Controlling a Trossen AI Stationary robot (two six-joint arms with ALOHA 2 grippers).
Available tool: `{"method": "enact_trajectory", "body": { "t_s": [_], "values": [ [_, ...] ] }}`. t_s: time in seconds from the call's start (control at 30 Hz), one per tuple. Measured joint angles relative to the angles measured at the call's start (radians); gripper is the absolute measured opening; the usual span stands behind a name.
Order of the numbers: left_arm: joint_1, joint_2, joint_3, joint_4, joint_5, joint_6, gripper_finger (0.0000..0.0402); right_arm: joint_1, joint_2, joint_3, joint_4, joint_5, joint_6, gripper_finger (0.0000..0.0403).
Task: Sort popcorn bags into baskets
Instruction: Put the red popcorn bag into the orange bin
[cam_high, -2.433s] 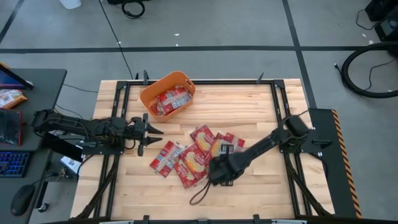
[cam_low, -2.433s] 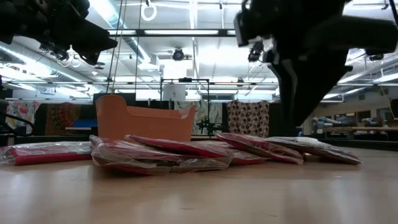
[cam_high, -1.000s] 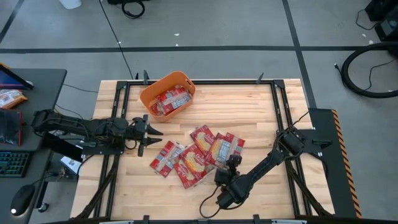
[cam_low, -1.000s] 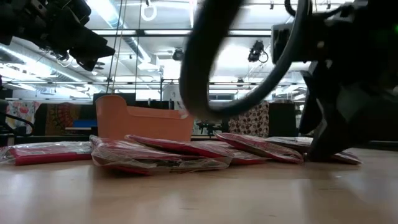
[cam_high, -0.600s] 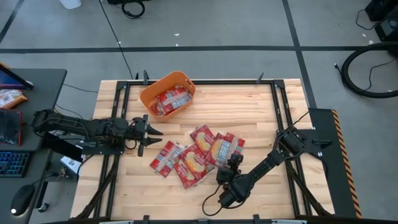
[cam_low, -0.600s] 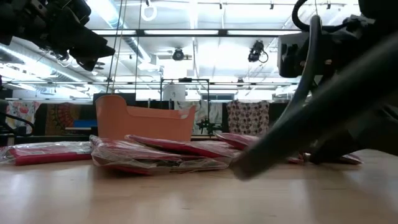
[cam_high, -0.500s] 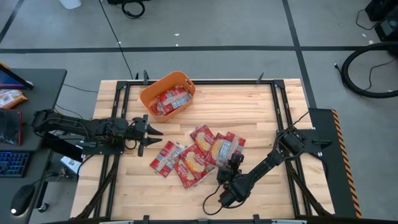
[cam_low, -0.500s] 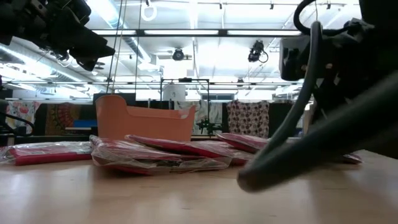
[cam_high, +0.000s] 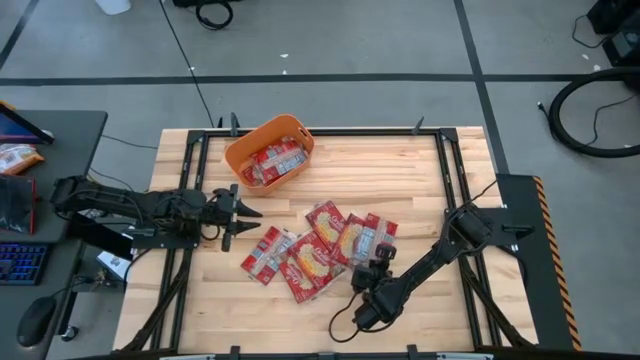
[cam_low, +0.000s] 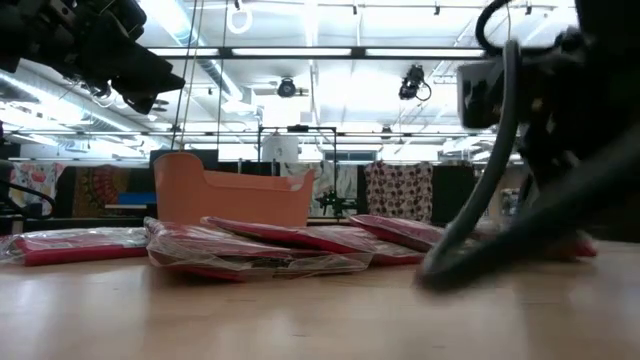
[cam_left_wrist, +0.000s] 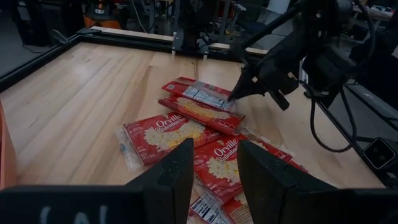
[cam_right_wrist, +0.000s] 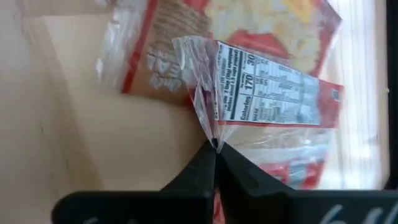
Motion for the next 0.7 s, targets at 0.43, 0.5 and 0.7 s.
{"method": "enact_trajectory", "body": {
  "t_s": [0.43, 0.5, 0.7],
  "values": [
    [0.000, 0.000, 0.000, 0.000, 0.000, 0.001, 0.0128, -0.027, -0.094, 0.162, -0.286, 0.124, 0.055, 0.0007],
    [0.000, 0.000, 0.000, 0.000, 0.000, 0.000, 0.0128, -0.039, -0.094, 0.200, -0.298, 0.151, 0.030, 0.0008],
    [0.000, 0.000, 0.000, 0.001, 0.000, 0.001, 0.0128, -0.086, -0.094, 0.302, -0.305, 0.208, -0.097, 0.0011]
  ]
}}
